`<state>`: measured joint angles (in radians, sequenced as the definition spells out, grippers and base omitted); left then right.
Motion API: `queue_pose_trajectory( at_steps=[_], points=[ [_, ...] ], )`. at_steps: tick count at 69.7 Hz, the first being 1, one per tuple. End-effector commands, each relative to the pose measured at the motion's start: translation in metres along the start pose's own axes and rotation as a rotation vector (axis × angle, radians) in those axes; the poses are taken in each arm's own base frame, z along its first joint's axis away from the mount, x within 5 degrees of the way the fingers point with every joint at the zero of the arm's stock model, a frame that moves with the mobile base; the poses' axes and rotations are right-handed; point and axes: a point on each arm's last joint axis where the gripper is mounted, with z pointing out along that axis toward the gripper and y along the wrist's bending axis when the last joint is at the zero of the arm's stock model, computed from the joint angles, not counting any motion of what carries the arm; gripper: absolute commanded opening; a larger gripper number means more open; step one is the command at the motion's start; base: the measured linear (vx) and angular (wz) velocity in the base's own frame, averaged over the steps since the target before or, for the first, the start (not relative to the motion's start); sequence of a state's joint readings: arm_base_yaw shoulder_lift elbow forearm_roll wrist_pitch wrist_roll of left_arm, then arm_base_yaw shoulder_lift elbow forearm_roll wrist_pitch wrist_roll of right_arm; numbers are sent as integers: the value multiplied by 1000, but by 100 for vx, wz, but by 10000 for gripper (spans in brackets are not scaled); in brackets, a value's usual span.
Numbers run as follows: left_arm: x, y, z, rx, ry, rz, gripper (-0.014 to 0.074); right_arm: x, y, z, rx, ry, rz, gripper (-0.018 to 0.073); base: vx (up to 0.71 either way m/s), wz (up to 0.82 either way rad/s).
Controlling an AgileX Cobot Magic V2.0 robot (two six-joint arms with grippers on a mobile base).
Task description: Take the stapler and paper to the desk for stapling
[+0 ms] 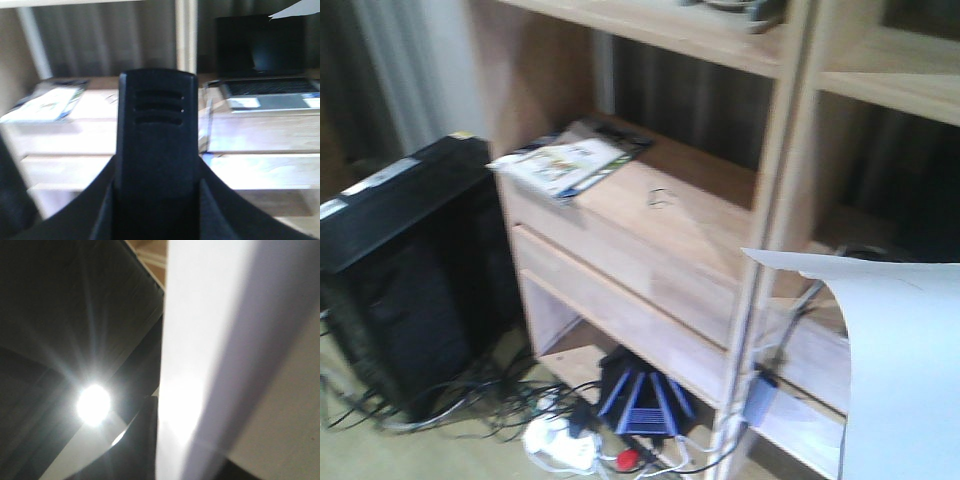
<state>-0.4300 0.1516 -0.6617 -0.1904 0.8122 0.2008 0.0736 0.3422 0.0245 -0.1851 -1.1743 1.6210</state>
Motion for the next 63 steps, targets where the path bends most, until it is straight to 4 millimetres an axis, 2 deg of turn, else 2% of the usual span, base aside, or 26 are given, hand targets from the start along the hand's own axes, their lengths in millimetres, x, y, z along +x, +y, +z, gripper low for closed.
queue_pose_trajectory(
  at_steps=[1, 63],
  points=[
    [-18, 1, -3, -10, -130, -16, -6, 0, 14, 4, -130, 4, -23, -5, -13, 51],
    [-18, 1, -3, -10, -130, -16, -6, 0, 14, 4, -135, 5, -23, -5, -12, 48]
  ],
)
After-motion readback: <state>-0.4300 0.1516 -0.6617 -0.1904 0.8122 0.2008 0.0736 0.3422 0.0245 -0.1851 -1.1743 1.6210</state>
